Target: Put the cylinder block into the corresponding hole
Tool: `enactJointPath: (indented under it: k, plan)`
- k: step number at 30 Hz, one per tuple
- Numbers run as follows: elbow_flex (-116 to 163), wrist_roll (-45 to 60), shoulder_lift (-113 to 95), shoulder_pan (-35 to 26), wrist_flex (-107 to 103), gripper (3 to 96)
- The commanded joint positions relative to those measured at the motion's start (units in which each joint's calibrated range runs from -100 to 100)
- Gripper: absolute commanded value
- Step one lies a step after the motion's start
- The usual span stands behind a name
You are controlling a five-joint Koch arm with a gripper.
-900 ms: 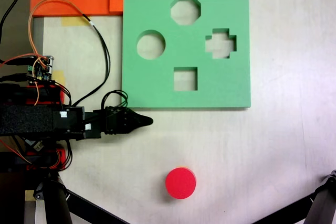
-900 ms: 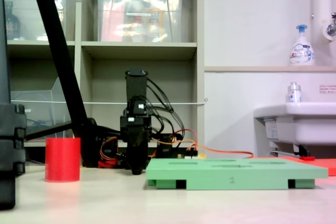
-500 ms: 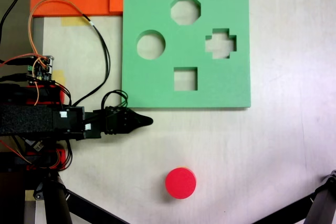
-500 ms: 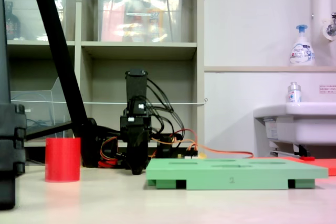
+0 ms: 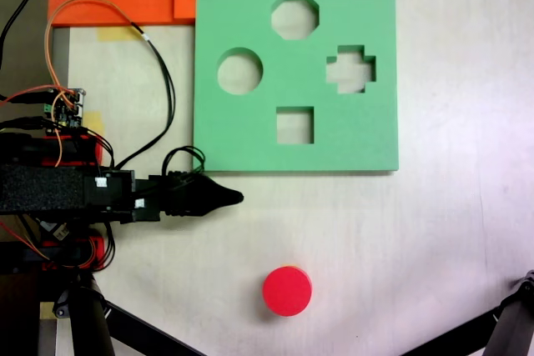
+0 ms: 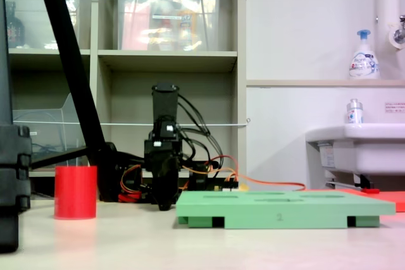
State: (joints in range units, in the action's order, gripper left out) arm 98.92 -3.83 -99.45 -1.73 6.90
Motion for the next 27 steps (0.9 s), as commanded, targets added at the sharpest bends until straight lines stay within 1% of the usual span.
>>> enactJointPath:
  k: [1,3,6,7,10,13,14,21,23,25,27]
  plan:
    - [1.1,-5.5,-0.5,0.8,3.7,52.7]
    - [1.1,-12.6,-0.5,2.1,14.8,52.6]
    - [1.1,-20.0,-0.5,4.2,30.3,51.4]
    - [1.1,-22.4,-0.5,4.7,33.0,51.4]
    - [-0.7,-35.9,-0.5,6.4,39.1,52.2]
    - [-9.1,-48.4,-0.5,6.6,39.3,53.6]
    - [-11.1,-50.7,-0.5,6.6,39.4,53.6]
    - [-5.5,-50.7,-0.5,6.3,39.2,53.2]
    - [-3.2,-50.7,-0.5,6.9,39.0,50.3]
    - [-0.5,-50.5,-0.5,7.7,39.5,52.2]
    - [1.1,-50.3,-0.5,8.1,42.7,56.2]
